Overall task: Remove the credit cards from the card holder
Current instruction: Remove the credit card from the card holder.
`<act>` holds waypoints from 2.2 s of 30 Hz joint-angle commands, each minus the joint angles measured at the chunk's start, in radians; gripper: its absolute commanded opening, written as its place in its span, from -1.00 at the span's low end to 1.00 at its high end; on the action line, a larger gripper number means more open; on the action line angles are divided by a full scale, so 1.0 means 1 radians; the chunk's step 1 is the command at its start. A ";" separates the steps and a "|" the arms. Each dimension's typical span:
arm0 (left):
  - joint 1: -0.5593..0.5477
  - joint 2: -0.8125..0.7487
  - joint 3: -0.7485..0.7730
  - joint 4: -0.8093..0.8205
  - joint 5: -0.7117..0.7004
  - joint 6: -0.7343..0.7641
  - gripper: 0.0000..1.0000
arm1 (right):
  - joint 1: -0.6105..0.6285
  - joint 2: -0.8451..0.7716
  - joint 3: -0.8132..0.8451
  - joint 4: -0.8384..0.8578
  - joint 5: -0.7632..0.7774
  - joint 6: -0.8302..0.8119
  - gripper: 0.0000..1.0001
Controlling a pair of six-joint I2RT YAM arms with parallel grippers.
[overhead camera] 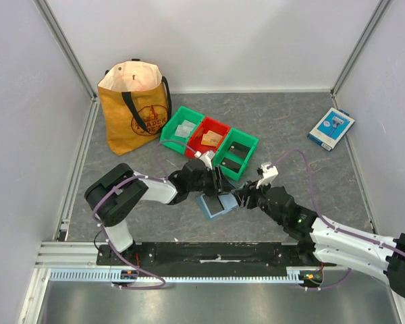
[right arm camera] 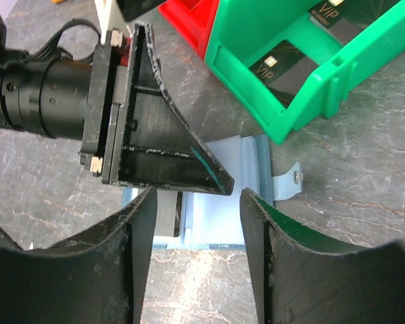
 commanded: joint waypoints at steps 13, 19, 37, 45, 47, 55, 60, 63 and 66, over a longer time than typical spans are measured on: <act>-0.001 -0.437 -0.060 -0.486 -0.303 0.176 0.08 | -0.028 0.294 0.038 0.169 -0.248 0.074 -0.16; -0.003 -0.454 -0.121 -0.532 -0.237 0.196 0.02 | -0.084 0.413 0.055 0.289 -0.376 0.133 -0.22; -0.014 -0.311 -0.091 -0.553 -0.160 0.212 -0.47 | -0.152 0.639 0.000 0.507 -0.517 0.219 -0.44; -0.020 -0.271 -0.097 -0.593 -0.180 0.189 -0.62 | -0.152 0.661 -0.018 0.530 -0.505 0.226 -0.48; -0.023 -0.267 -0.101 -0.599 -0.185 0.182 -0.65 | -0.152 0.662 -0.017 0.539 -0.522 0.226 -0.55; -0.026 -0.268 -0.112 -0.647 -0.225 0.181 -0.79 | -0.154 0.665 -0.028 0.611 -0.569 0.258 -0.92; -0.026 -0.270 -0.129 -0.671 -0.248 0.179 -0.92 | -0.169 0.633 -0.028 0.573 -0.565 0.242 -1.00; -0.026 -0.270 -0.137 -0.677 -0.254 0.179 -0.94 | -0.187 0.607 -0.028 0.539 -0.569 0.228 -1.00; -0.024 -0.271 -0.140 -0.682 -0.255 0.178 -0.96 | -0.212 0.589 -0.029 0.509 -0.574 0.214 -1.00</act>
